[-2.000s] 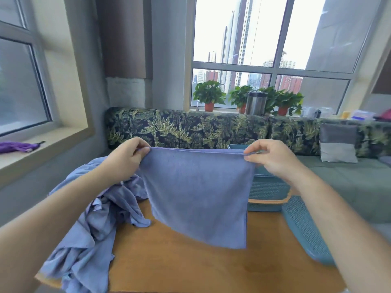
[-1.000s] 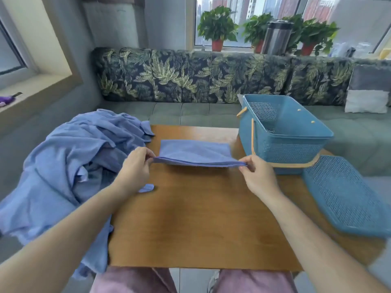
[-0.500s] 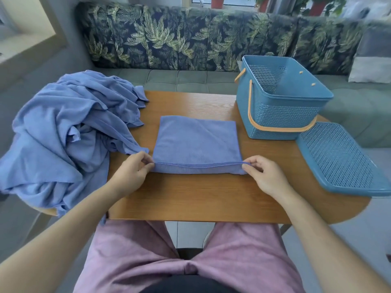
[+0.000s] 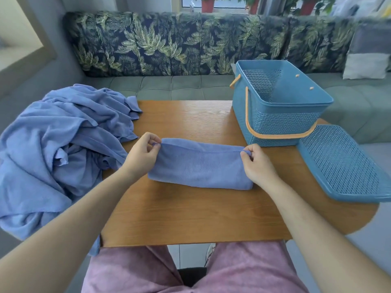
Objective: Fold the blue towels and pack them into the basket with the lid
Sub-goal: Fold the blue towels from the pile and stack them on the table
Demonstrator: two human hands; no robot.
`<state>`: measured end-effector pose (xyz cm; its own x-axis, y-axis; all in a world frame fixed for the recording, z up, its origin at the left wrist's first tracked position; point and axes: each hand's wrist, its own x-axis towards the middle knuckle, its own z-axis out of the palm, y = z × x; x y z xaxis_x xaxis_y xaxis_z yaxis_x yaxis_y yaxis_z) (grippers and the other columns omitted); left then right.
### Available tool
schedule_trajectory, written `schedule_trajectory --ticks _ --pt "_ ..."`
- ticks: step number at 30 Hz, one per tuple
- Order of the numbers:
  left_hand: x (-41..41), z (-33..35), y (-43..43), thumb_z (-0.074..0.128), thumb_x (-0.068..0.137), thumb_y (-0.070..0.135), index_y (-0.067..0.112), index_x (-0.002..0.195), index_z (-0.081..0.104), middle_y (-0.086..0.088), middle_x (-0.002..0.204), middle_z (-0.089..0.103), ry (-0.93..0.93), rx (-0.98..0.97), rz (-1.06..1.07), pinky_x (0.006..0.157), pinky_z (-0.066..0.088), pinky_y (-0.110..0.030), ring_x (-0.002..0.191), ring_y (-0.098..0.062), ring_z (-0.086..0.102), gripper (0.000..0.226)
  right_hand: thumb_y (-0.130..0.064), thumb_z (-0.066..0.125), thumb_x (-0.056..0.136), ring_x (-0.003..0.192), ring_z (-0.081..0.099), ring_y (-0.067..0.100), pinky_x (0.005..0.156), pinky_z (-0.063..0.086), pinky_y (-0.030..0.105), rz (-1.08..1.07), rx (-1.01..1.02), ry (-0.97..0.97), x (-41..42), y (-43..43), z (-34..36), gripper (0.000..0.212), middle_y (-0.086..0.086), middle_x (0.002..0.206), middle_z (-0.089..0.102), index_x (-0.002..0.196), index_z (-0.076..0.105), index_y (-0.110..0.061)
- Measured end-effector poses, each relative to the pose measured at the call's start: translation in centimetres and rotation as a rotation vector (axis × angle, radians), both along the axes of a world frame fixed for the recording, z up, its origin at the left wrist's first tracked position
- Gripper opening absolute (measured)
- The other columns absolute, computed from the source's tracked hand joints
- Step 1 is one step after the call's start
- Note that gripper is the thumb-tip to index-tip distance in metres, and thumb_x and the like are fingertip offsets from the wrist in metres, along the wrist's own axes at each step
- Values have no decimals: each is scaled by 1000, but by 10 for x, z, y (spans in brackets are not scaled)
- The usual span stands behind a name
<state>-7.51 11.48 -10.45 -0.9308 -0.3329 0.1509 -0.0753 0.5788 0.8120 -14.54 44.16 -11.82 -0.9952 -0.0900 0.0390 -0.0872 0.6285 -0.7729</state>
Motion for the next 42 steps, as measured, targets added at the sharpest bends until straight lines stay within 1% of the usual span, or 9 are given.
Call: schedule_trajectory --ticks 6,11,16,20,23,27,31,36,42 --pt "-66 -24 4 45 101 15 19 106 55 1 91 56 -73 -99 48 59 37 -29 76 -18 53 12 -30 41 104 75 60 22 66 50 42 -76 153 22 -32 -15 -10 12 -4 80 61 95 46 -24" --pt "-77 -52 7 40 103 19 21 108 55 0 105 56 -46 -215 129 75 45 -37 86 -21 55 16 -27 37 106 74 55 27 61 37 37 -154 223 85 -41 -17 -21 12 0 84 60 100 44 -19" --pt "-78 -56 5 39 104 22 19 111 56 -3 106 54 14 -289 114 73 46 -39 83 -24 54 19 -28 36 107 79 58 29 62 37 34 -236 263 66 -50 -23 -25 18 0 88 59 105 48 -15" --pt "-79 -48 15 51 100 22 17 115 62 -8 120 51 37 -517 135 80 50 -46 100 -33 54 19 -31 41 105 97 63 36 66 41 36 -234 382 63 -41 -33 -18 28 10 115 61 125 47 -12" --pt "-67 -51 43 57 94 23 19 114 66 -6 130 57 178 -692 39 88 46 -45 119 -33 52 22 -30 48 101 115 54 35 86 43 43 -205 745 227 -21 -52 -9 33 12 128 54 128 50 -13" --pt "-60 -63 88 40 104 39 30 143 52 2 156 42 -51 -574 -232 120 24 -48 149 -27 29 42 -33 30 106 154 13 30 124 13 47 125 662 144 -5 -104 -19 51 8 166 22 156 31 -24" --pt "-61 -65 72 24 99 60 41 155 28 15 165 17 -216 -591 -250 125 3 -40 155 -17 4 59 -48 11 107 156 -10 24 125 -6 47 190 676 -21 -11 -102 -40 57 -4 170 -1 161 10 -32" --pt "-64 -57 30 23 97 71 46 156 17 16 167 5 -329 -675 -244 125 -2 -38 155 -14 -4 64 -60 9 102 155 -14 20 125 -11 41 103 707 -45 -14 -66 -42 64 -3 169 -9 161 5 -35" --pt "-65 -56 24 15 94 75 48 156 11 13 167 0 -346 -718 -277 125 -4 -40 154 -15 -8 68 -50 8 105 155 -16 23 125 -8 44 57 684 -100 -20 -44 -41 59 0 169 -12 162 3 -34"
